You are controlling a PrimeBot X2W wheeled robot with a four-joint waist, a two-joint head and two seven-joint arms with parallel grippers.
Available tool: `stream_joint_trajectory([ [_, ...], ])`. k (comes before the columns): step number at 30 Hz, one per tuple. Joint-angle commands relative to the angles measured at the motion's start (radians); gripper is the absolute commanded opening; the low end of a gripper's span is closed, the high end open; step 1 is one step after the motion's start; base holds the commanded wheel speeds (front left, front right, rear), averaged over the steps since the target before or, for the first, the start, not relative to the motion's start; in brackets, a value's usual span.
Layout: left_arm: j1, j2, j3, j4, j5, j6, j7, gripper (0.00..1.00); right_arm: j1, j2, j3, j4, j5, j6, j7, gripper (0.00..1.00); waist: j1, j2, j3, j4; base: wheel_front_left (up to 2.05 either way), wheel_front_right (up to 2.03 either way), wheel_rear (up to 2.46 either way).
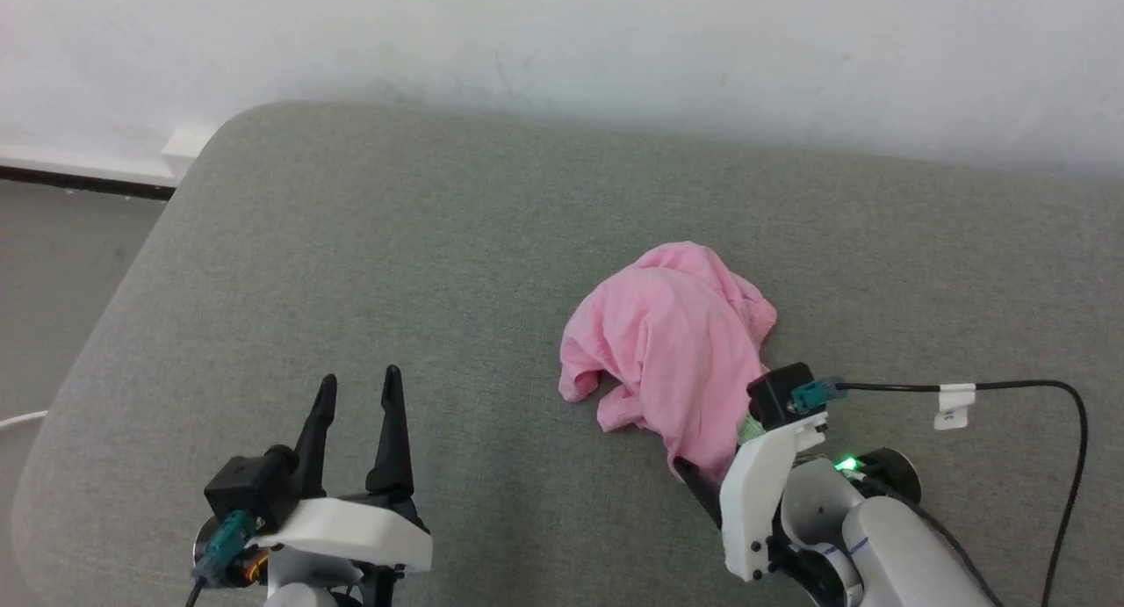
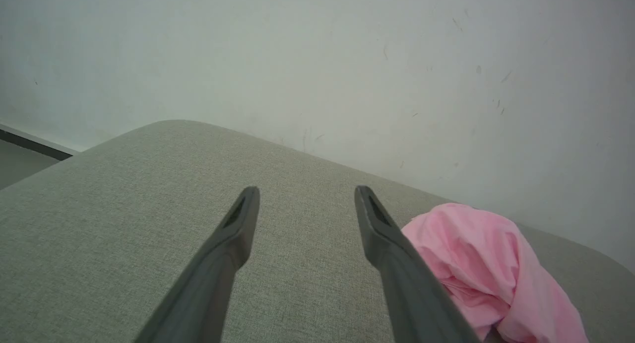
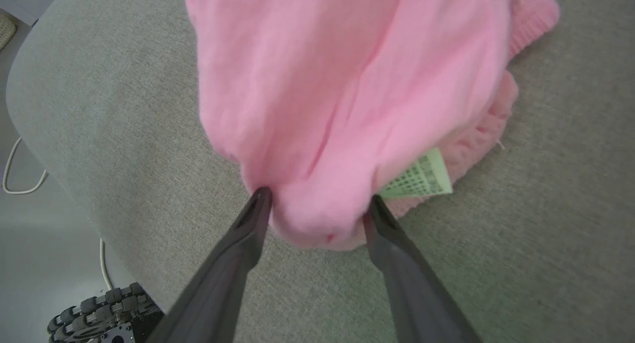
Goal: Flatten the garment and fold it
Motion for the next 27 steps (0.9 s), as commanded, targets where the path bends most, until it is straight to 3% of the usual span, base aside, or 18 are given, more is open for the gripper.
stream_joint_trajectory([
  [1, -0.012, -0.006, 0.008, 0.004, 0.010, -0.009, -0.005, 1.00, -0.015, 0.000, 0.007, 0.007, 0.002, -0.001, -0.002, 0.00, -0.0001, 0.0001, 0.007, 0.007, 0.00, 0.00, 0.00],
  [8, -0.003, -0.010, 0.025, 0.010, 0.012, -0.013, -0.005, 1.00, -0.021, 0.000, -0.080, -0.019, 0.004, -0.001, -0.090, 0.00, -0.0001, 0.0001, -0.006, -0.011, 0.00, 0.00, 0.00],
  [13, -0.001, -0.012, 0.028, 0.014, 0.010, -0.022, -0.005, 1.00, -0.009, -0.039, -0.302, -0.082, -0.030, -0.001, -0.140, 0.00, -0.0001, 0.0001, -0.012, -0.033, 0.00, 0.00, 0.00],
  [19, -0.008, -0.012, 0.020, 0.019, -0.002, -0.024, -0.005, 1.00, 0.060, -0.076, -0.619, -0.116, -0.163, -0.001, -0.103, 0.00, -0.0001, 0.0001, -0.006, -0.041, 0.00, 0.00, 0.00],
  [25, -0.006, -0.012, 0.016, 0.029, -0.016, -0.018, -0.005, 1.00, 0.126, -0.026, -0.734, -0.087, -0.227, -0.001, -0.048, 0.02, -0.0001, 0.0001, 0.001, -0.054, 0.00, 0.00, 0.00],
  [26, -0.005, -0.012, 0.016, 0.031, -0.018, -0.018, -0.005, 1.00, 0.125, -0.019, -0.735, -0.089, -0.223, -0.001, -0.059, 0.40, -0.0001, 0.0001, 0.002, -0.057, 0.00, 0.00, 0.00],
  [27, -0.006, -0.012, 0.016, 0.033, -0.019, -0.018, -0.005, 1.00, 0.123, -0.014, -0.733, -0.092, -0.220, -0.001, -0.075, 1.00, -0.0001, 0.0001, 0.003, -0.060, 0.00, 0.00, 0.00],
])
